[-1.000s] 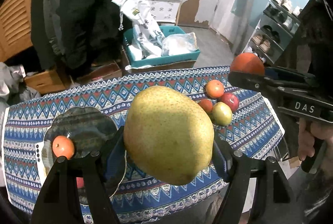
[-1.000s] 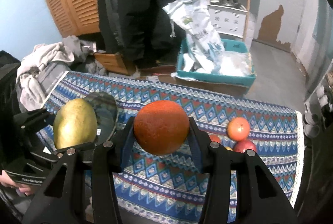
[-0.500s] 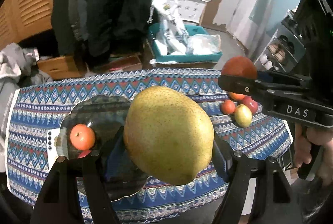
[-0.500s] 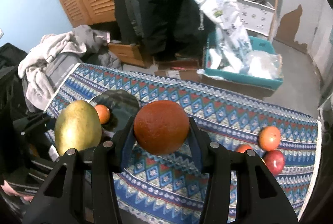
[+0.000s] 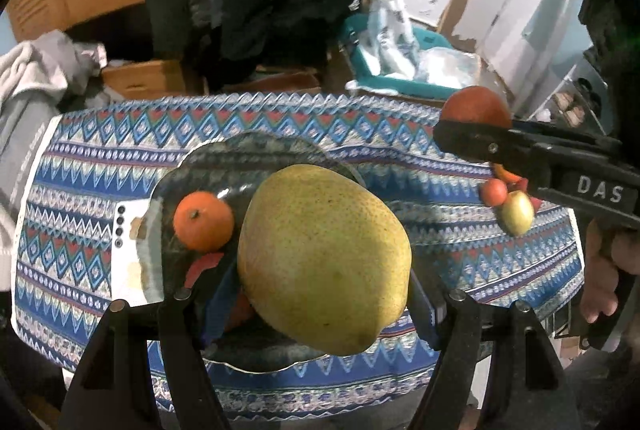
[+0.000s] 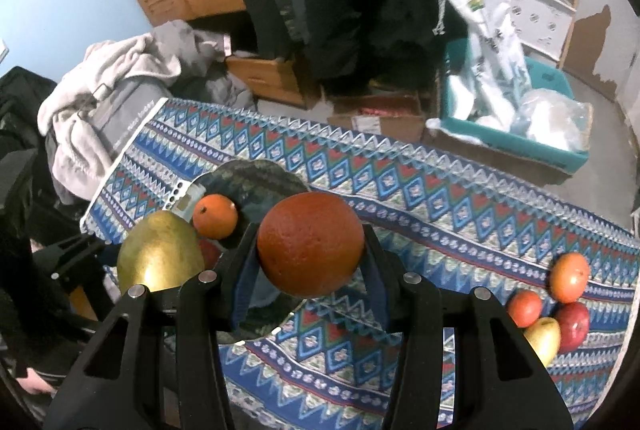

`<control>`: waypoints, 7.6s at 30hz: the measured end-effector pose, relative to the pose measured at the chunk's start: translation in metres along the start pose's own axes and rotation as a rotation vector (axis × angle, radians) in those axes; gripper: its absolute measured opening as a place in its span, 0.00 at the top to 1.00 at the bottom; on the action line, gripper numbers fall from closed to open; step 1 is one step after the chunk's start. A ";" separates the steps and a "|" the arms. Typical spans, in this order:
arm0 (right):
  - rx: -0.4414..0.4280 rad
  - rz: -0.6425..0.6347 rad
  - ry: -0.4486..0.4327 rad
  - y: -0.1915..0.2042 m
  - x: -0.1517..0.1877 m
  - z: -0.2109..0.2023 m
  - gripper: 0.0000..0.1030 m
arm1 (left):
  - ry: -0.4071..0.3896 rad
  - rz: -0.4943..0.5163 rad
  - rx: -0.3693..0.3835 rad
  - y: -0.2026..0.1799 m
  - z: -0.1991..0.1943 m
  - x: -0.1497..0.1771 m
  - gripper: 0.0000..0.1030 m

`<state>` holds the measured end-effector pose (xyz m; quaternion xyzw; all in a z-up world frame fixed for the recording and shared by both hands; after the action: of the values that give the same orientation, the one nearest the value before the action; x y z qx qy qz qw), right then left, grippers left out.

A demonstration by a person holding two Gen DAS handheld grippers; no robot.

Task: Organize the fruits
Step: 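Lower the pear onto the glass plate with the left tool while the right tool releases the orange there, then move both tools away from the plate toward the remaining fruit cluster, then grasp a small orange with the left tool while the right tool grasps a red apple, then lift the orange with the left tool while the right tool carries the apple toward the plate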

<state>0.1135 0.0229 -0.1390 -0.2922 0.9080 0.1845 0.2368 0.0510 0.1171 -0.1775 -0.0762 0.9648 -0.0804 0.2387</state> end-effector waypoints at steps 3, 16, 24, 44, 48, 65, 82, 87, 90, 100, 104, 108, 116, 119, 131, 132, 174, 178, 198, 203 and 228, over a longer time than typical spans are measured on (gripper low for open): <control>-0.016 -0.011 0.021 0.010 0.001 0.012 0.54 | 0.023 -0.007 -0.019 0.010 0.011 0.007 0.27; -0.073 -0.039 0.149 0.032 0.027 0.068 0.54 | 0.139 -0.027 -0.044 0.020 0.058 0.037 0.27; -0.097 -0.031 0.202 0.034 0.046 0.090 0.54 | 0.153 -0.044 -0.047 0.021 0.064 0.043 0.27; -0.105 -0.009 0.259 0.032 0.060 0.108 0.52 | 0.175 -0.032 -0.055 0.020 0.068 0.046 0.26; -0.107 0.000 0.252 0.032 0.059 0.104 0.50 | 0.179 -0.070 -0.041 0.027 0.066 0.046 0.26; -0.020 0.006 0.135 0.017 0.042 0.049 0.42 | 0.109 -0.075 -0.037 0.019 0.043 0.028 0.26; 0.113 0.056 0.038 -0.043 0.055 -0.026 0.32 | 0.085 -0.014 0.016 -0.039 0.031 0.015 0.26; 0.147 0.074 0.023 -0.065 0.066 -0.045 0.31 | 0.083 0.022 0.026 -0.059 0.030 0.012 0.26; 0.160 0.091 0.015 -0.077 0.072 -0.055 0.31 | 0.078 0.038 0.031 -0.070 0.028 0.011 0.26; 0.208 0.153 -0.005 -0.119 0.094 -0.084 0.30 | 0.064 0.108 0.045 -0.111 0.024 0.007 0.24; 0.222 0.183 -0.008 -0.137 0.105 -0.093 0.30 | 0.069 0.130 0.048 -0.125 0.028 0.007 0.23; 0.234 0.219 -0.008 -0.155 0.115 -0.099 0.29 | 0.076 0.150 0.053 -0.139 0.032 0.008 0.23; 0.292 0.261 -0.004 -0.191 0.134 -0.111 0.28 | 0.097 0.199 0.060 -0.173 0.044 0.009 0.23; 0.307 0.285 -0.005 -0.208 0.140 -0.116 0.26 | 0.101 0.217 0.068 -0.187 0.049 0.008 0.23; 0.349 0.382 0.034 -0.272 0.158 -0.111 0.25 | 0.131 0.248 0.062 -0.223 0.082 -0.001 0.23; 0.350 0.391 0.039 -0.277 0.159 -0.109 0.25 | 0.133 0.248 0.061 -0.225 0.085 -0.003 0.23; 0.290 0.586 0.177 -0.336 0.222 -0.026 0.26 | 0.299 -0.022 0.164 -0.257 0.196 -0.019 0.22; 0.293 0.594 0.165 -0.337 0.231 -0.036 0.26 | 0.302 -0.051 0.180 -0.266 0.203 -0.020 0.16; 0.280 0.597 0.142 -0.332 0.236 -0.057 0.26 | 0.341 -0.001 0.182 -0.289 0.229 -0.006 0.38; 0.283 0.594 0.140 -0.331 0.231 -0.052 0.26 | 0.330 0.051 0.200 -0.297 0.226 -0.005 0.54; 0.359 0.448 0.042 -0.299 0.192 -0.096 0.26 | 0.123 0.278 0.117 -0.281 0.135 -0.014 0.55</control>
<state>0.1299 -0.3353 -0.2226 -0.0415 0.9728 0.0627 0.2192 0.1576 -0.1707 -0.2356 0.0774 0.9724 -0.1072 0.1921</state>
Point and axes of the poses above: each gripper's, at about its wrist camera, not at the fingertips, and z roughly the way its jaws point, y to its left, x to its underside, the point moved 9 cm from there along z, roughly the way its jaws point, and after that the axes turned 3 degrees about -z, right-handed, at the moved point
